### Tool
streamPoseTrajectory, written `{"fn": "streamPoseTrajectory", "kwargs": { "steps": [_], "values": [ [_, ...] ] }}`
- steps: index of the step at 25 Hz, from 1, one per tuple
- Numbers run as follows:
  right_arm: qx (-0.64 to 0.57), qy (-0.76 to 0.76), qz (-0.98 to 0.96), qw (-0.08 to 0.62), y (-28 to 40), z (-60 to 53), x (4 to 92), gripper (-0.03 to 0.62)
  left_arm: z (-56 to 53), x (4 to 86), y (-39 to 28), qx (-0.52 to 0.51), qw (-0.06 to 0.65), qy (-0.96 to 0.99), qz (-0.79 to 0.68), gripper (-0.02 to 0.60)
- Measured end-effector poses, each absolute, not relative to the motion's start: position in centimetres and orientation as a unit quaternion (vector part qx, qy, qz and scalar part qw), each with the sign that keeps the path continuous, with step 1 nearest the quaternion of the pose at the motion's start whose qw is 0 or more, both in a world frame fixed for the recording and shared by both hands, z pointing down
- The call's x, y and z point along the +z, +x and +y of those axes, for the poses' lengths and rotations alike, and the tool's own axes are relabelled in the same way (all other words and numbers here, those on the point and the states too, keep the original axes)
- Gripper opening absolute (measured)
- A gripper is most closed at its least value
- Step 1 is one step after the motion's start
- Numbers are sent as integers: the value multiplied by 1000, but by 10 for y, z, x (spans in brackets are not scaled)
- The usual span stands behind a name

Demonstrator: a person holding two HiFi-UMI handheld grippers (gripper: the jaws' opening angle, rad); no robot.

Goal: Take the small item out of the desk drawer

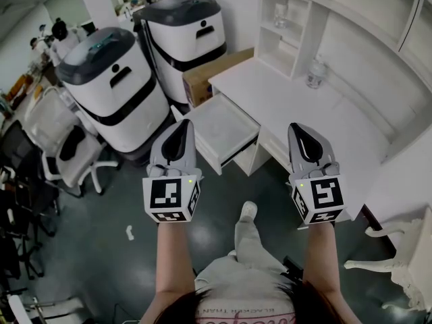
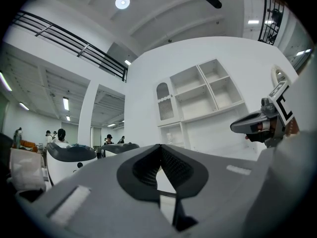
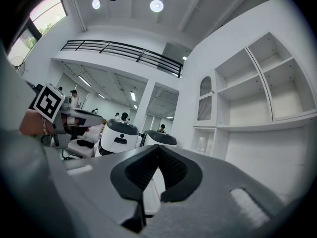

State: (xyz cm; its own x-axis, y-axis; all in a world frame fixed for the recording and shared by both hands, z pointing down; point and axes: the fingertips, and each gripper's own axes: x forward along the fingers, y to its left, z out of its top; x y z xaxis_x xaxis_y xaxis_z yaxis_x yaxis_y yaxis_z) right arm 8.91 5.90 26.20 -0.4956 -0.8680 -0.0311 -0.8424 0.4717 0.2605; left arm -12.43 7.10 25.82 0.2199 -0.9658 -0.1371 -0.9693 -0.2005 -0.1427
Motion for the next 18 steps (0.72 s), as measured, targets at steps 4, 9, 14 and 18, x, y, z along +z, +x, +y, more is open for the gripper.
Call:
{"fn": "streamPoseTrajectory", "kwargs": {
  "steps": [4,9,14,18],
  "values": [
    [-124,496,-858,56,84,39,265,2,53,259,-127,7,99,-773,627,15],
    [-119,498,-858,50,85,10,267,2,26,259,-129,4,103,-770,630,15],
    [-112,498,-859,45,88,-27,268,2,-7,258,-134,5,101,-764,638,15],
    [-109,493,-862,42,87,-62,268,2,-39,254,-136,6,101,-758,644,15]
  ]
}}
